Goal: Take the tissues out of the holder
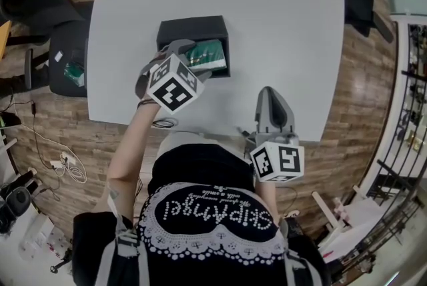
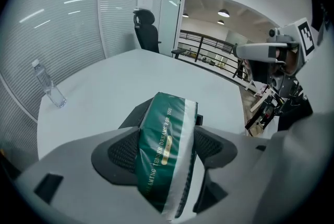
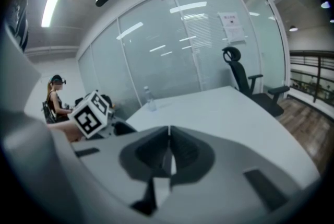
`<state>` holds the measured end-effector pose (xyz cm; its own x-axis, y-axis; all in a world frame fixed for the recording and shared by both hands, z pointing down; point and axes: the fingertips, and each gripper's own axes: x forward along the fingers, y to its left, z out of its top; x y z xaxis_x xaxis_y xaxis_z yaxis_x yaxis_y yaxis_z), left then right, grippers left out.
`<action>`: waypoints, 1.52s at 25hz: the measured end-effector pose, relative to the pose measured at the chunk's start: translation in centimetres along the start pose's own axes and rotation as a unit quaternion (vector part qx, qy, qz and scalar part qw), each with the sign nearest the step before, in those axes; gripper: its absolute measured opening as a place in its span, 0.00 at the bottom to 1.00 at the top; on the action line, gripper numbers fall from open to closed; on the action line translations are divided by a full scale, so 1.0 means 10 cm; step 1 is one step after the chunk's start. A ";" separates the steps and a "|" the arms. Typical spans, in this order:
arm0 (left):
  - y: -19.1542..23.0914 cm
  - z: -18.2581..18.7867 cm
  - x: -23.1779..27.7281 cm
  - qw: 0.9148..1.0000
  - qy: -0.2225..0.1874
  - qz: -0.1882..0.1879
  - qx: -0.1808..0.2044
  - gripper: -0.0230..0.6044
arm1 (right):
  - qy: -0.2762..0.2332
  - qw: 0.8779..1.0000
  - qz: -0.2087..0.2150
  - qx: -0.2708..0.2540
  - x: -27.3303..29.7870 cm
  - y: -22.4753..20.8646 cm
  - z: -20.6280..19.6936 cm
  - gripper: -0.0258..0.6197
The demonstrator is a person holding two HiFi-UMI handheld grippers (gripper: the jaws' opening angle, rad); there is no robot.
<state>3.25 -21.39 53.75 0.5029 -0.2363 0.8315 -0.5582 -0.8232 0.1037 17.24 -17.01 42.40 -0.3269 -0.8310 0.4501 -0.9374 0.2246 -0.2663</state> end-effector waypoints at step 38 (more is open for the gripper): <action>0.22 0.56 -2.80 0.845 -0.468 0.220 -0.136 0.59 | -0.122 0.991 0.028 -0.055 -0.56 0.47 0.60 0.09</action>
<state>-8.35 -19.43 27.70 0.4381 -0.8980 0.0401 -0.8939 -0.4305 0.1248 15.34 -14.33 33.53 -0.3523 -0.9109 0.2149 -0.9306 0.3164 -0.1843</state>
